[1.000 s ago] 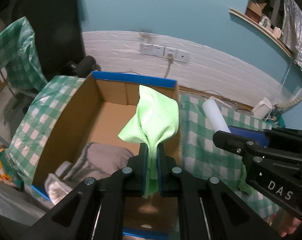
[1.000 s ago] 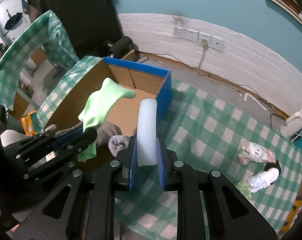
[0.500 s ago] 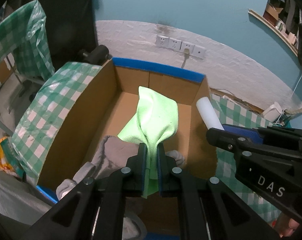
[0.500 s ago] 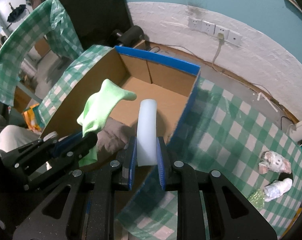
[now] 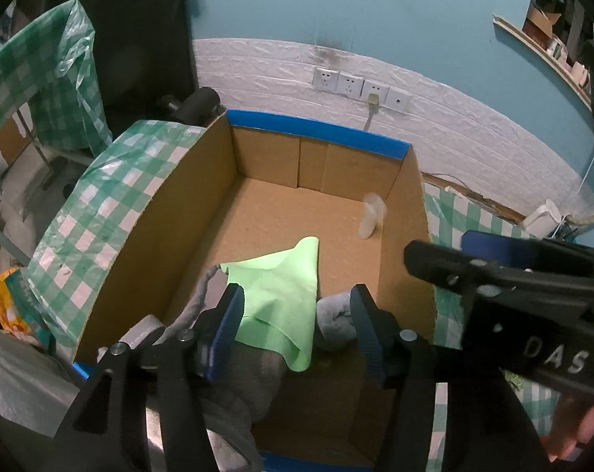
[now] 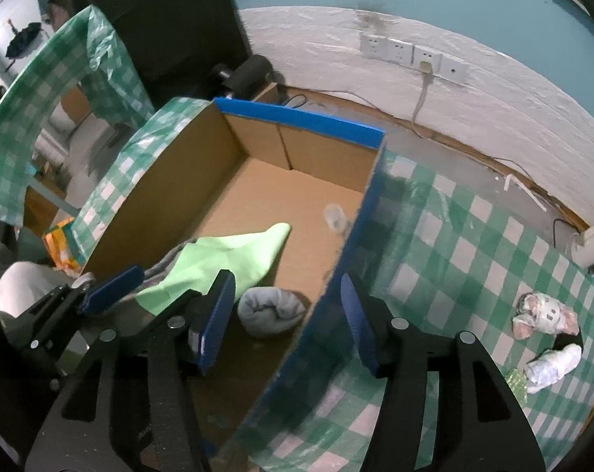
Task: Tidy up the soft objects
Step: 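Open both grippers to drop the foam sheet and foam tube into the box, then move the right gripper to the white plastic-wrapped bundle and close on it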
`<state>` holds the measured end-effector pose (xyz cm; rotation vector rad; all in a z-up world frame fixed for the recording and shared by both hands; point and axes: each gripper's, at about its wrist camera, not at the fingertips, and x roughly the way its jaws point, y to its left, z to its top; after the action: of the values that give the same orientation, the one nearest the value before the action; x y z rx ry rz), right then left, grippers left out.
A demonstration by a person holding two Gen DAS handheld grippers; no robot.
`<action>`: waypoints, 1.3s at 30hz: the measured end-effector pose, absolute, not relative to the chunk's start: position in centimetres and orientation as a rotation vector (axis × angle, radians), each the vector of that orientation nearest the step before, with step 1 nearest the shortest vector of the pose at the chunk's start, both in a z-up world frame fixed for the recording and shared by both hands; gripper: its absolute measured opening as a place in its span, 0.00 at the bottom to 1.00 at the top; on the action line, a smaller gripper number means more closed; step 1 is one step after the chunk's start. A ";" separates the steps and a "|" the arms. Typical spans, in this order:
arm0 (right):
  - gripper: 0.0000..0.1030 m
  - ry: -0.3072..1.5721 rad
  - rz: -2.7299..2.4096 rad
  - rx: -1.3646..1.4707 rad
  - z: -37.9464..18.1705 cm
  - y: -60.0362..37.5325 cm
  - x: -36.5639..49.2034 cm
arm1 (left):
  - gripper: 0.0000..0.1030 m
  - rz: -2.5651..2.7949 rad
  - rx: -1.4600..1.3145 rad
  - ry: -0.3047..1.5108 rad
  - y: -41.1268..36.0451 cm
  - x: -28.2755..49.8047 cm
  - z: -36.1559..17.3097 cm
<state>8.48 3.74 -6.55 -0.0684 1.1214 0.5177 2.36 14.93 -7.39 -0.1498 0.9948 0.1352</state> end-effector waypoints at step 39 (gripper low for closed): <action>0.68 1.140 0.136 0.097 -8.1 -15.7 7.1 | 0.74 -0.013 0.065 0.980 1.5 3.2 -6.9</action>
<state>7.05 -15.68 -8.13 0.0970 1.1401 0.1362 3.22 1.52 -6.89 0.0652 0.9805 -0.0134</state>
